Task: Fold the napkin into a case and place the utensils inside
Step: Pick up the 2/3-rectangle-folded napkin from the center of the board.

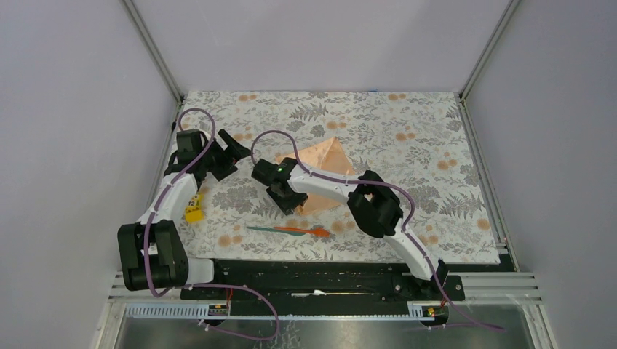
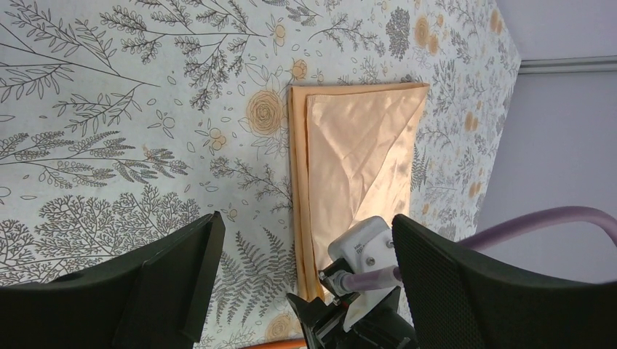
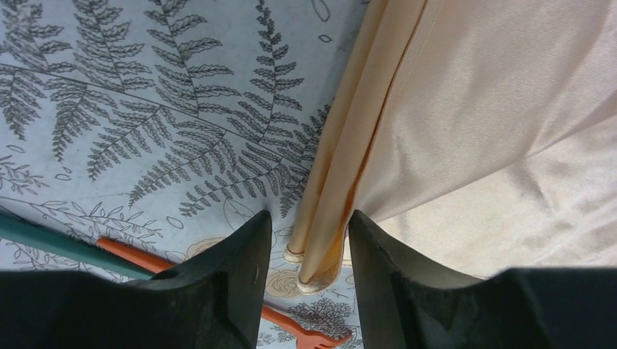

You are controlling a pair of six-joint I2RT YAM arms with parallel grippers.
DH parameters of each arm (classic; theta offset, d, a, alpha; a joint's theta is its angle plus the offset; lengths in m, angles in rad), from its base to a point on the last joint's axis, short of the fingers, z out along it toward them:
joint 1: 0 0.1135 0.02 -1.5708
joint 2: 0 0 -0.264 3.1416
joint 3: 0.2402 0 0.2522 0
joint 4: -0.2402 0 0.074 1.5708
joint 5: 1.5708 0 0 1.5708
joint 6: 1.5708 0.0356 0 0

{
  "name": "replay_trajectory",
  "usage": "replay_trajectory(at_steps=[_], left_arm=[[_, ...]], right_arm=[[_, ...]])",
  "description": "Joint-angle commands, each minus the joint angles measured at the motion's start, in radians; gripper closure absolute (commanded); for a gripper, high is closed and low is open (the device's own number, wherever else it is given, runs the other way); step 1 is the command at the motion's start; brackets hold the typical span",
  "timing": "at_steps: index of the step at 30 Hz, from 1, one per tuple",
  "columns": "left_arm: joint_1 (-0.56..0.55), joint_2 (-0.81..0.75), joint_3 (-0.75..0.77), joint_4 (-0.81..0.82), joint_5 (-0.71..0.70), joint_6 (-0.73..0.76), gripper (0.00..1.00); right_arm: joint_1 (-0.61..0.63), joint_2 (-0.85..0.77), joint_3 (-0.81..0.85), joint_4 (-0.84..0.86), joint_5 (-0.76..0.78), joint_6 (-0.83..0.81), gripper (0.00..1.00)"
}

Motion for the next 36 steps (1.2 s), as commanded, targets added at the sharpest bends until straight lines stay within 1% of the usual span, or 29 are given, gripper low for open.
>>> replay_trajectory(at_steps=[1,3,7,10,15,16,19,22,25,28,29,31,33,36], left_arm=[[0.008,-0.018,-0.011,0.052,0.027,0.003,0.09],[0.010,-0.018,-0.011,0.053,0.029,0.003,0.09],[0.012,-0.023,-0.014,0.056,0.030,0.003,0.09],[0.013,-0.022,-0.019,0.061,0.035,0.001,0.09],[0.012,0.010,-0.047,0.101,0.072,-0.024,0.07],[0.012,0.019,-0.054,0.112,0.082,-0.030,0.06],[0.013,0.063,-0.080,0.173,0.136,-0.071,0.03],[0.000,0.113,-0.116,0.265,0.193,-0.140,0.01],[-0.046,0.154,-0.143,0.349,0.202,-0.197,0.01],[-0.117,0.209,-0.192,0.522,0.230,-0.308,0.01],[-0.139,0.232,-0.203,0.570,0.227,-0.350,0.01],[-0.175,0.280,-0.209,0.635,0.207,-0.388,0.02],[-0.201,0.307,-0.205,0.660,0.166,-0.405,0.04],[-0.224,0.319,-0.214,0.692,0.090,-0.417,0.10]], right_arm=[[0.009,0.036,0.024,-0.024,0.053,0.018,0.49],[0.009,0.042,0.009,-0.013,0.065,0.027,0.51],[0.008,0.045,-0.048,0.028,0.092,0.034,0.62],[0.009,0.044,-0.067,0.047,0.123,0.036,0.74],[0.008,-0.006,-0.078,0.082,0.181,0.016,0.99],[0.009,-0.025,-0.079,0.093,0.188,0.005,1.00],[0.008,-0.104,-0.114,0.143,0.190,-0.018,1.00],[0.005,-0.182,-0.154,0.177,0.148,-0.030,1.00],[-0.003,-0.238,-0.190,0.198,0.096,-0.032,1.00],[-0.013,-0.274,-0.233,0.221,0.069,-0.026,1.00],[-0.016,-0.285,-0.249,0.229,0.065,-0.025,1.00],[-0.027,-0.302,-0.277,0.240,0.056,-0.024,1.00],[-0.034,-0.317,-0.294,0.253,0.051,-0.027,1.00],[-0.044,-0.328,-0.300,0.259,0.041,-0.034,1.00]])
